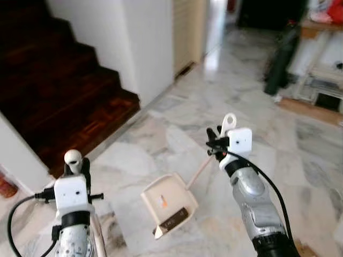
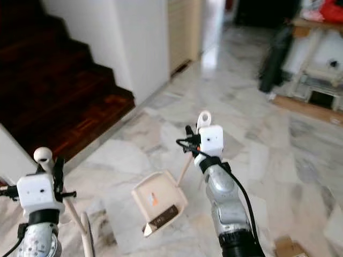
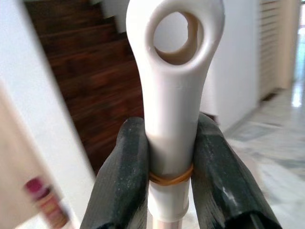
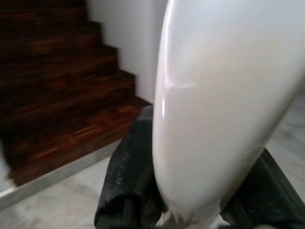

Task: Sweep floor

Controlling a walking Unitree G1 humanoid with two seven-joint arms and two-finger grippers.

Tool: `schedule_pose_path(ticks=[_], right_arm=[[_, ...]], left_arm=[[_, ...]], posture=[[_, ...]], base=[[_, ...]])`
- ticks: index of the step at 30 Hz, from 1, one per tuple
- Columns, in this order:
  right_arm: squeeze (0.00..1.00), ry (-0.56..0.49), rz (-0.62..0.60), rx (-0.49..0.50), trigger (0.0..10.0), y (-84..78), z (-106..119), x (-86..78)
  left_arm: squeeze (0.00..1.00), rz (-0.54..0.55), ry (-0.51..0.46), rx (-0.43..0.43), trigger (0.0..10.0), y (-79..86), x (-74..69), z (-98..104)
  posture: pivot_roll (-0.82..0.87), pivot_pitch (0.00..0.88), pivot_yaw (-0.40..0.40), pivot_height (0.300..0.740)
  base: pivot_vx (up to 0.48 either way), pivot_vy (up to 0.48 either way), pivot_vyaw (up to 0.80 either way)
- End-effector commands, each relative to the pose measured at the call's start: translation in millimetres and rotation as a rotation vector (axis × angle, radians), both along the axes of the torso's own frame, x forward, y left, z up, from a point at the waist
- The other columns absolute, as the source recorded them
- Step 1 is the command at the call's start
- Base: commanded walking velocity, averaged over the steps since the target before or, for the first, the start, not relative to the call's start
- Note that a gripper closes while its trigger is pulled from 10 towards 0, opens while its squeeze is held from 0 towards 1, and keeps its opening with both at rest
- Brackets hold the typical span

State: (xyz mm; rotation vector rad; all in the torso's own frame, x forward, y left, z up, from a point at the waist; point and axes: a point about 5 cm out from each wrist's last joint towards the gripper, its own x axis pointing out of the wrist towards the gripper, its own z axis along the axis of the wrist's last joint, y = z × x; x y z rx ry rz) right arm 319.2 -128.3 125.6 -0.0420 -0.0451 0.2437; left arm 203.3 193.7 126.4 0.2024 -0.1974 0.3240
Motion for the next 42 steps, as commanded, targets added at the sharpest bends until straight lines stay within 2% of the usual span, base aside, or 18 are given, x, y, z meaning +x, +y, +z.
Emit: schedule_pose_path(ticks=[1, 15, 23, 26, 29, 37, 38, 42], right_arm=[[0.0, -0.054, 0.027, 0.024, 10.0, 8.9, 15, 3.3], [0.0, -0.039, 0.037, 0.026, 10.0, 11.9, 16, 3.8], [0.0, -0.01, 0.045, 0.034, 10.0, 13.6, 14, 5.1], [0.0, 0.067, 0.015, 0.048, 10.0, 11.9, 6, 7.1], [0.0, 0.088, 0.007, 0.075, 10.0, 11.3, 5, 8.2], [0.0, 0.125, 0.015, 0.105, 10.0, 13.3, 5, 9.5], [0.0, 0.161, 0.009, 0.131, 10.0, 14.7, 2, 9.2], [0.0, 0.182, 0.008, 0.161, 10.0, 15.6, 0, 9.1]], left_arm=[[0.0, 0.008, -0.024, 0.019, 10.0, 1.8, -1.2, 7], [0.0, 0.013, -0.006, 0.013, 10.0, 0.4, -2.5, 6], [0.0, 0.014, 0.001, 0.01, 10.0, -0.1, -3.3, 6], [0.0, 0.013, 0.002, 0.005, 10.0, 0.1, -3.3, 6], [0.0, 0.013, 0.003, 0.004, 10.0, 0.0, -3.0, 6], [0.0, 0.014, 0.006, 0.001, 10.0, -0.5, -2.9, 6], [0.0, 0.015, 0.006, 0.001, 10.0, -0.5, -2.9, 6], [0.0, 0.016, 0.005, 0.001, 10.0, -0.5, -3.0, 6]], posture=[[-0.13, 0.004, 0.027, 0.74], [-0.12, 0.045, 0.023, 0.74], [-0.12, 0.056, 0.022, 0.74], [-0.12, 0.058, 0.022, 0.74], [-0.12, 0.06, 0.022, 0.74], [-0.12, 0.062, 0.019, 0.74], [-0.12, 0.062, 0.019, 0.74], [-0.12, 0.063, 0.018, 0.74]], base=[[0.0, 0.0, 0.8], [0.0, 0.0, 0.79], [0.0, 0.0, 0.0], [0.0, 0.0, 0.0], [0.0, 0.0, 0.0], [0.0, 0.33, 0.0], [0.0, 0.349, 0.0], [0.0, 0.349, 0.0]])
